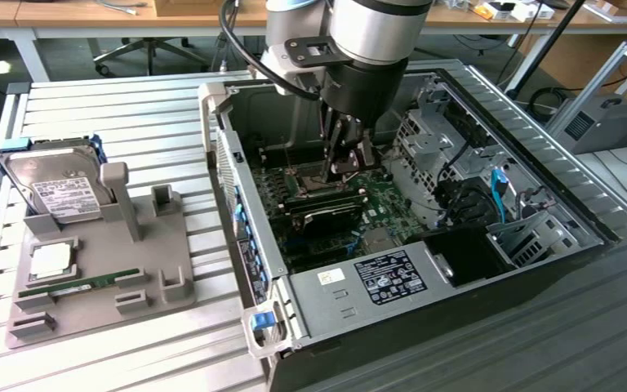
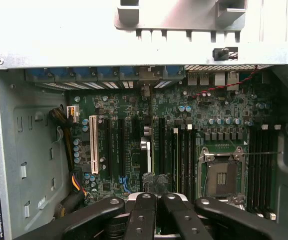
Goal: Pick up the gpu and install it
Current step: 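Press down on the gpu until it lock into place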
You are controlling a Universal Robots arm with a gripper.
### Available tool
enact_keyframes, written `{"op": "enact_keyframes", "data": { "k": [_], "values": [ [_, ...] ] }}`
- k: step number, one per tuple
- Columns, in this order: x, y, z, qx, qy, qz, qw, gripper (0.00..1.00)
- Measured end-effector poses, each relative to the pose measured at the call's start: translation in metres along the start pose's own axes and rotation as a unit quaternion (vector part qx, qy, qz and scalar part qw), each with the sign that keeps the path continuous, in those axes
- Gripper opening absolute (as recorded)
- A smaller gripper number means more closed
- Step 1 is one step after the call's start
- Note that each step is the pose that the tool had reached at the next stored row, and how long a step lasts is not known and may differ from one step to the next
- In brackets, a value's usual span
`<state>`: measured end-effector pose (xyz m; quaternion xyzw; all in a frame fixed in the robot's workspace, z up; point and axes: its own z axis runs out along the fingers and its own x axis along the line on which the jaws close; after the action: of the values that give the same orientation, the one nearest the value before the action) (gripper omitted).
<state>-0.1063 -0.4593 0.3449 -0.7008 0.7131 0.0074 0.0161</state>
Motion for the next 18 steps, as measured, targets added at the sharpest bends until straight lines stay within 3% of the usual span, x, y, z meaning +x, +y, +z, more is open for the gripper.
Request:
{"op": "enact_keyframes", "data": {
  "k": [18],
  "values": [
    [0.001, 0.0008, 0.0371, -0.0008, 0.0, 0.0, 1.0, 0.11]
  ]
}}
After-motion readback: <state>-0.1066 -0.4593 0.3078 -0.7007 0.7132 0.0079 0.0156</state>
